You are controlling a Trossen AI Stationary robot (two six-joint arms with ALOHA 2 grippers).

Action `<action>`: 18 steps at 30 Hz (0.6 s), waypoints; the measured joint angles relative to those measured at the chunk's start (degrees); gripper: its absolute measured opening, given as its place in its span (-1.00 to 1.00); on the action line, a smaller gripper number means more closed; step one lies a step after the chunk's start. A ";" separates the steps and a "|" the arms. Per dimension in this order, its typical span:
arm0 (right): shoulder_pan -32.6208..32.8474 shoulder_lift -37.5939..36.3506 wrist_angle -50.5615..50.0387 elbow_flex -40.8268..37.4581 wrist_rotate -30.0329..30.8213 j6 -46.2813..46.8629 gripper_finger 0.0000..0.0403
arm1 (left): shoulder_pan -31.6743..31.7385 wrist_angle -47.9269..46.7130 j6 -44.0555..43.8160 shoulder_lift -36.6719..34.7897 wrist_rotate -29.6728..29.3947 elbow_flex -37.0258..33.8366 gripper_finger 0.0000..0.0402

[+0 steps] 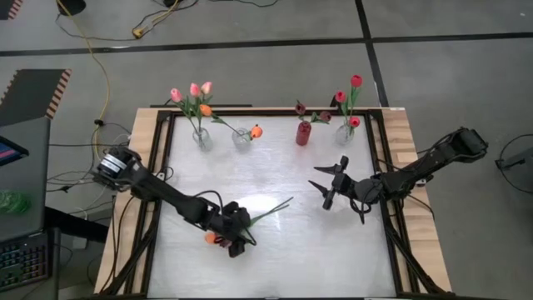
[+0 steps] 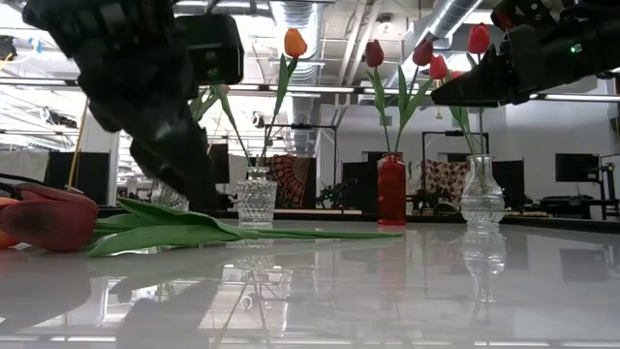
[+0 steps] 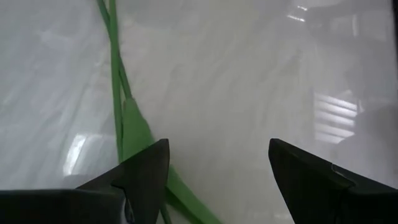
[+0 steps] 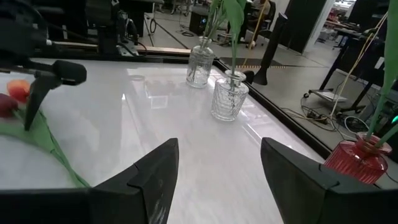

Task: Sort flowers into vase by color
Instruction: Put the red flower into the right red vase

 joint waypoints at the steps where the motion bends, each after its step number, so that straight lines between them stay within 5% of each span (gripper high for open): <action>1: 0.00 -0.01 -0.03 0.00 0.00 0.01 0.27 | 0.02 -0.06 -0.05 0.47 0.00 0.00 0.30; 18: 0.00 0.00 -0.60 -0.02 0.02 0.01 0.27 | 0.09 0.03 -1.30 1.06 -1.50 0.00 0.30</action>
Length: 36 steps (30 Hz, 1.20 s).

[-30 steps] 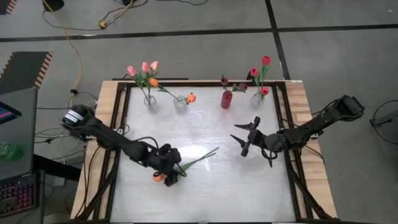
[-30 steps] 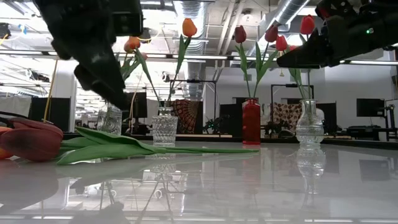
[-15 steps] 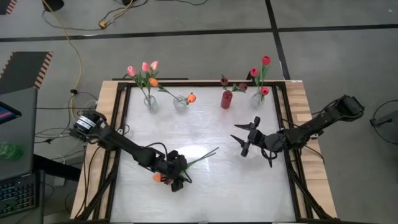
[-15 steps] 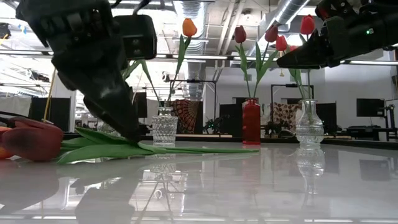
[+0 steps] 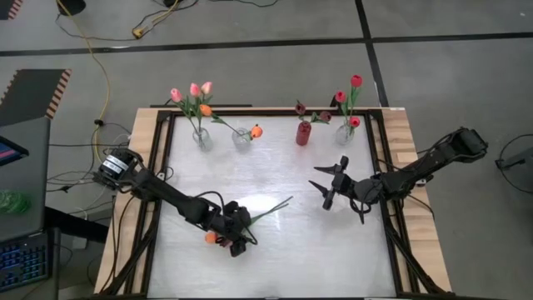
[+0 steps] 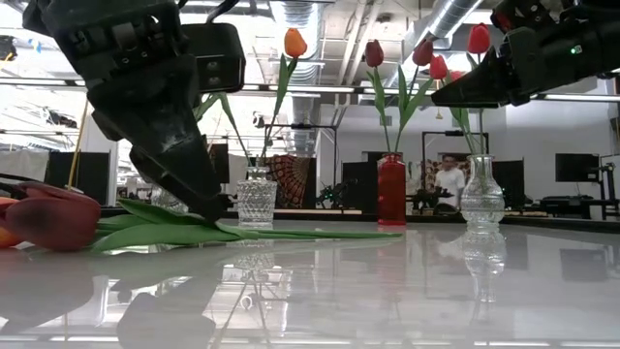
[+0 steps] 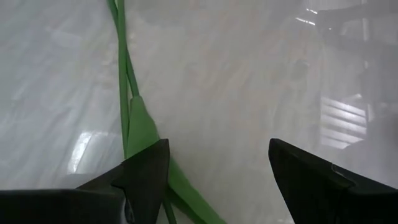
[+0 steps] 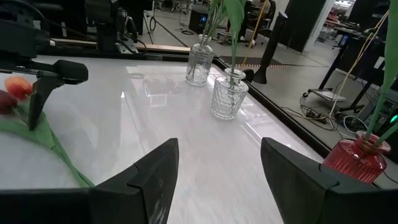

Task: Sort flowers into vase by color
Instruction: Put the red flower into the right red vase

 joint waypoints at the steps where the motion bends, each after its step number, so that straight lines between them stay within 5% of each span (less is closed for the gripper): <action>1: 0.00 0.00 0.00 0.00 0.00 0.01 0.27 | 0.11 -0.02 0.00 0.00 -0.19 0.00 0.30; 18: 0.00 0.00 -0.24 0.00 0.00 0.02 0.27 | 2.49 0.06 0.00 0.01 -3.89 0.00 0.30; 36: 0.00 0.00 -1.08 0.00 0.02 0.02 0.27 | 1.80 -3.41 -2.66 0.26 0.01 0.00 0.30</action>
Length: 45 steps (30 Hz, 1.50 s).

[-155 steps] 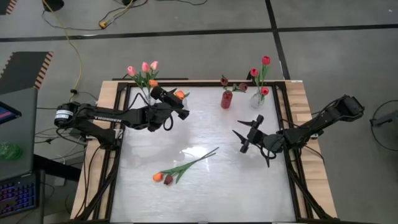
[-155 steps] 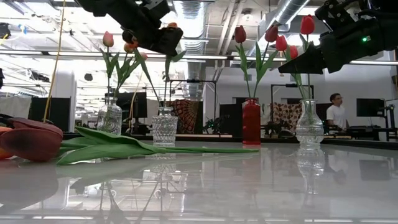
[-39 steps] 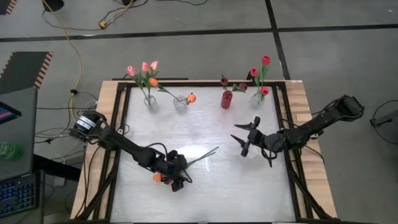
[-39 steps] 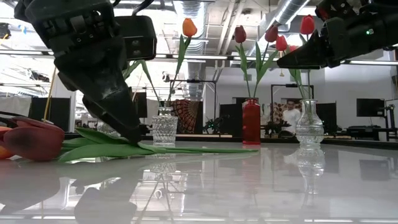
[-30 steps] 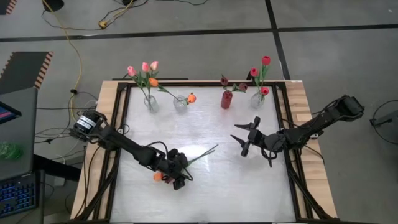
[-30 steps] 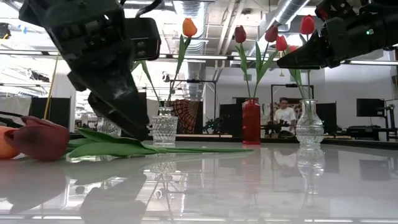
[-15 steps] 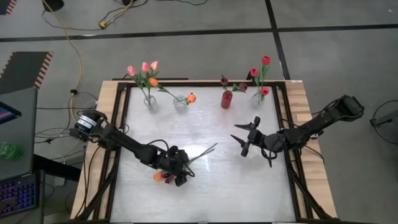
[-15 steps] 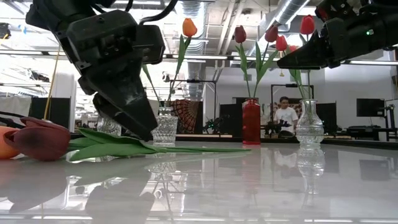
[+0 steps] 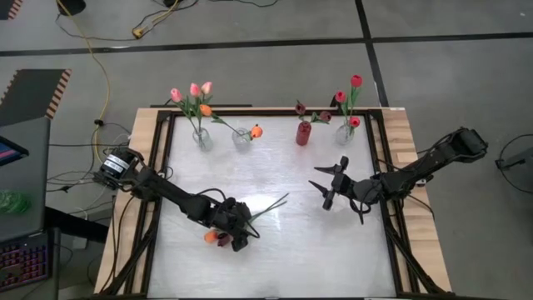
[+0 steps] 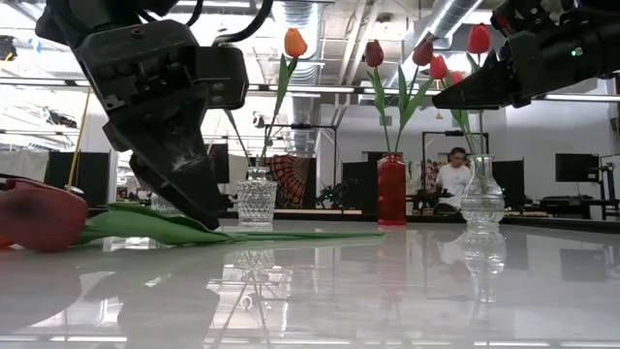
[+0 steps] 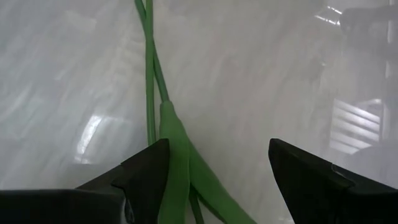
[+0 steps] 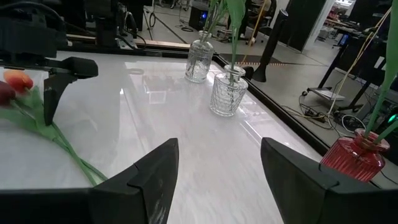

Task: Sort flowers into vase by color
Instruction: Put the red flower into the right red vase

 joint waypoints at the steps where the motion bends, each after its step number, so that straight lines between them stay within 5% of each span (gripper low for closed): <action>1: 0.00 0.00 -0.01 0.00 0.00 0.00 0.27 | -0.02 -0.17 -0.01 0.00 0.19 0.00 0.30; 18: 0.00 0.00 0.01 0.00 0.00 0.00 0.27 | -0.05 -4.89 0.40 0.00 0.94 0.07 0.27; 33: 0.00 0.00 0.03 0.00 0.00 0.02 0.27 | 0.21 -6.67 0.89 0.00 -1.20 0.04 -0.44; 45: 0.00 0.00 0.03 0.00 0.02 0.02 0.27 | 0.21 -6.60 3.75 0.04 -3.39 0.00 -0.56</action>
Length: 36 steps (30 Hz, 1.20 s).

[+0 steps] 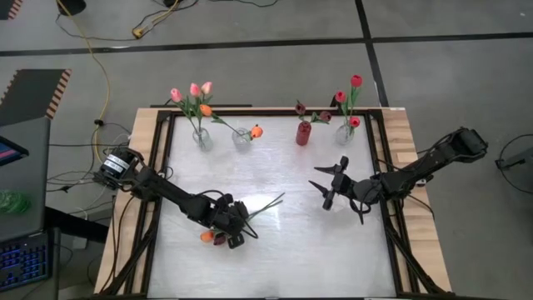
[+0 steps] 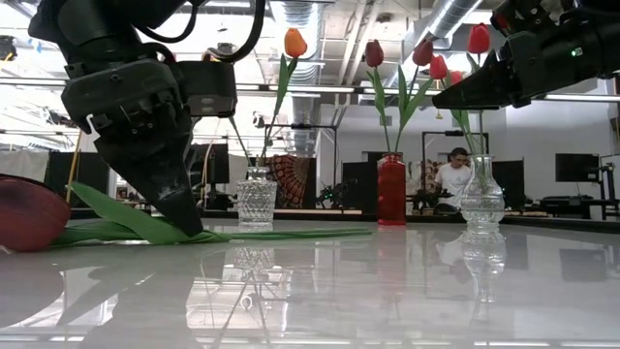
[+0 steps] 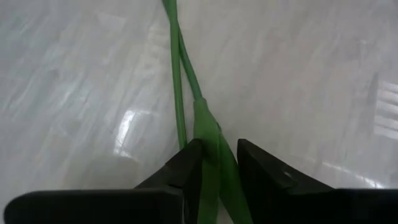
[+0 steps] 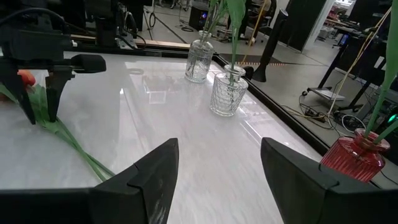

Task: Sort flowers into vase by color
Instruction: Put the red flower into the right red vase

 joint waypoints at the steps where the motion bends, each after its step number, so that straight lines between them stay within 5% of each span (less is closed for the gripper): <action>1: 0.00 0.00 0.00 0.00 -0.01 0.00 0.27 | 0.00 -0.01 0.01 0.00 -0.01 0.00 -0.56; 14: 0.00 -0.01 0.00 0.00 -0.01 0.00 0.27 | 0.00 -1.16 -0.91 0.00 -2.09 0.00 -0.57; 26: 0.00 0.00 0.00 0.00 0.00 -0.02 0.27 | 0.80 -1.21 -1.07 0.00 -2.78 0.00 -0.96; 36: 0.00 0.00 0.00 0.00 -0.02 -0.02 0.27 | 2.07 -0.11 -1.16 0.00 -1.18 0.00 -1.00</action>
